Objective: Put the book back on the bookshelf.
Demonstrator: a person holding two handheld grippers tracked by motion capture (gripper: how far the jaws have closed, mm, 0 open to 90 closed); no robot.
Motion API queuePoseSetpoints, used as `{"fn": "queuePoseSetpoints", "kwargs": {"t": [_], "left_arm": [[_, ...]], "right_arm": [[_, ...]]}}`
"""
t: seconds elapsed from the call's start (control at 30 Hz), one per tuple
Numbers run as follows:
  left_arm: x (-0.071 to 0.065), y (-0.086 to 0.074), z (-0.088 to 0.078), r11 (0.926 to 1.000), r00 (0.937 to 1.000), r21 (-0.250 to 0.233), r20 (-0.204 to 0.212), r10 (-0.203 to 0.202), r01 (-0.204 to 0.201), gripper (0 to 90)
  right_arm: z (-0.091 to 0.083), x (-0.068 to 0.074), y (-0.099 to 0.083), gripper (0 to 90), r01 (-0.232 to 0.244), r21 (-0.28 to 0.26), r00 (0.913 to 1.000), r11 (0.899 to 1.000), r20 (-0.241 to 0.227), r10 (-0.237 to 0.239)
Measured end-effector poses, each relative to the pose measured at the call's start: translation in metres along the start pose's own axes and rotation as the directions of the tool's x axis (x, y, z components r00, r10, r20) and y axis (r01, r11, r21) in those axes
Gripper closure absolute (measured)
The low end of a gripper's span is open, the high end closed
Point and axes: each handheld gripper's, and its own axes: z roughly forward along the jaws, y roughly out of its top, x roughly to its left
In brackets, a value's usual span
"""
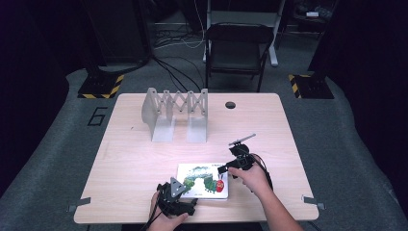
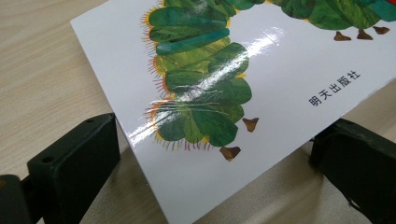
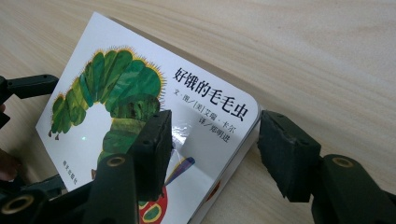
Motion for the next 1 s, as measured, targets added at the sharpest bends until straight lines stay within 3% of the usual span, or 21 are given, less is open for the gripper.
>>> {"fn": "queuePoseSetpoints", "kwargs": {"t": [0.07, 0.13, 0.43, 0.47, 0.53, 1.0], "left_arm": [[0.0, 0.0, 0.0, 1.0, 1.0, 0.001, 0.003, -0.004, 0.004, 1.2], [0.0, -0.001, 0.0, 1.0, 1.0, -0.002, 0.003, -0.007, 0.007, 1.2], [0.0, -0.001, 0.0, 1.0, 1.0, -0.001, 0.002, -0.002, 0.002, 1.3], [0.0, -0.001, 0.0, 1.0, 1.0, -0.006, 0.004, 0.0, 0.0, 1.3], [0.0, -0.001, 0.0, 1.0, 1.0, -0.007, 0.002, 0.002, -0.002, 2.0], [0.001, -0.001, 0.0, 1.0, 1.0, -0.008, 0.003, 0.002, -0.002, 1.9]], "right_arm": [[0.0, 0.001, 0.0, 44.7, -0.02, 0.012, 0.9998, 1.0, -0.003, 0.02], [0.002, -0.002, 0.0, 44.7, 0.002, 0.006, 1.0, 1.0, -0.002, -0.002], [0.008, -0.004, -0.001, 43.7, -0.007, 0.029, 1.0, 1.0, 0.002, 0.007], [0.009, -0.004, -0.001, 45.5, -0.012, 0.031, 0.9999, 0.999, -0.001, 0.012], [0.013, -0.005, -0.002, 41.7, -0.02, 0.053, 0.998, 0.998, -0.059, 0.023], [0.015, -0.004, -0.002, 40.7, -0.027, 0.052, 0.9972, 0.998, -0.068, 0.031]]}}
